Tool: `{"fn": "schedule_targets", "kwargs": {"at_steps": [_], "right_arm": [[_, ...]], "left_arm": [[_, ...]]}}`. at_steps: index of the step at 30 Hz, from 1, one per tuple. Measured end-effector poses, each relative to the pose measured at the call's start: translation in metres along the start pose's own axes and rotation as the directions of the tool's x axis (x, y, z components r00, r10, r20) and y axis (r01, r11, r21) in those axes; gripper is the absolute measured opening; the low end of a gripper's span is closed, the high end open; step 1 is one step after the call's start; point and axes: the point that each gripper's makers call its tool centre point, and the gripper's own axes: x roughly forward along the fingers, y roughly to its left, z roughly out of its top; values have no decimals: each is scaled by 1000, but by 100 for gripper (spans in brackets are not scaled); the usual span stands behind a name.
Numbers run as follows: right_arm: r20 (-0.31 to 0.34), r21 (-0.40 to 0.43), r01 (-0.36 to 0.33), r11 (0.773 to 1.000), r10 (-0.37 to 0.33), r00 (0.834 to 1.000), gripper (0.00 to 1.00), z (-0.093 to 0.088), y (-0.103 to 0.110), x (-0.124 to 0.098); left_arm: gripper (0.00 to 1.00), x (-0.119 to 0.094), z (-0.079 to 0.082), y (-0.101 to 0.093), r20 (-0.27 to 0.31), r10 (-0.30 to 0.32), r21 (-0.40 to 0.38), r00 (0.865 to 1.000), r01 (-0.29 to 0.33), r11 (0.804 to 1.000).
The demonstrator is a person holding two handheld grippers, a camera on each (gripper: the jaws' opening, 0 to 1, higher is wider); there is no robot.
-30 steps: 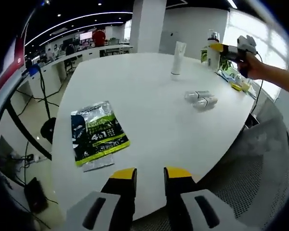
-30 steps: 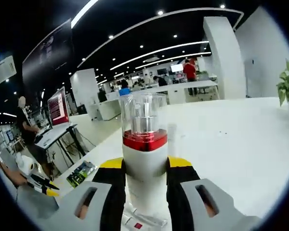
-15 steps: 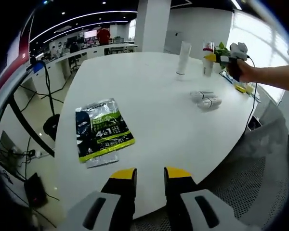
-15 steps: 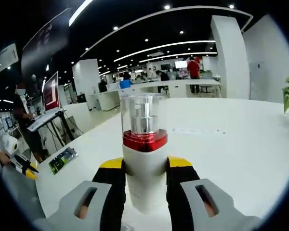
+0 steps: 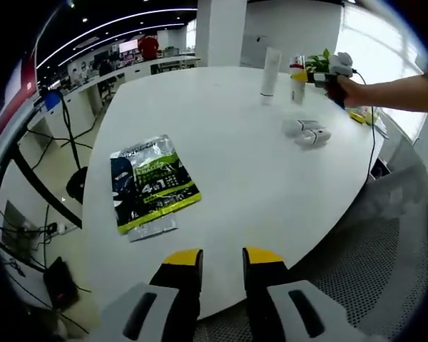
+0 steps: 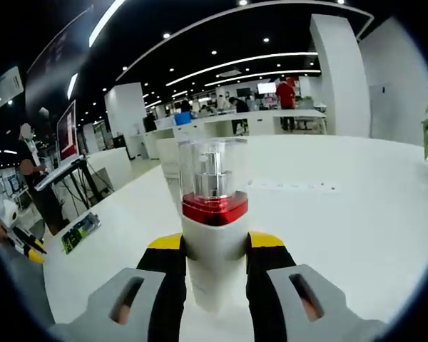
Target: Arrange the skincare products in the storage area until every visible bottle or jar stands upright without overlapping.
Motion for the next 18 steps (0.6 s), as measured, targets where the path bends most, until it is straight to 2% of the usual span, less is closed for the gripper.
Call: {"fn": "schedule_targets", "kwargs": {"at_steps": [4, 12, 18], "right_arm": [[-6, 12, 14, 1000, -14, 1000, 28, -4, -7, 5], [-11, -42, 10, 999, -11, 1000, 28, -7, -17, 15], [35, -80, -4, 997, 7, 999, 28, -9, -43, 28]], "left_arm": [[23, 0, 0, 1, -6, 3, -4, 1000, -3, 1000], [23, 0, -3, 1, -25, 8, 0, 1000, -8, 1000], [23, 2, -7, 2, -40, 13, -3, 999, -14, 1000]]}}
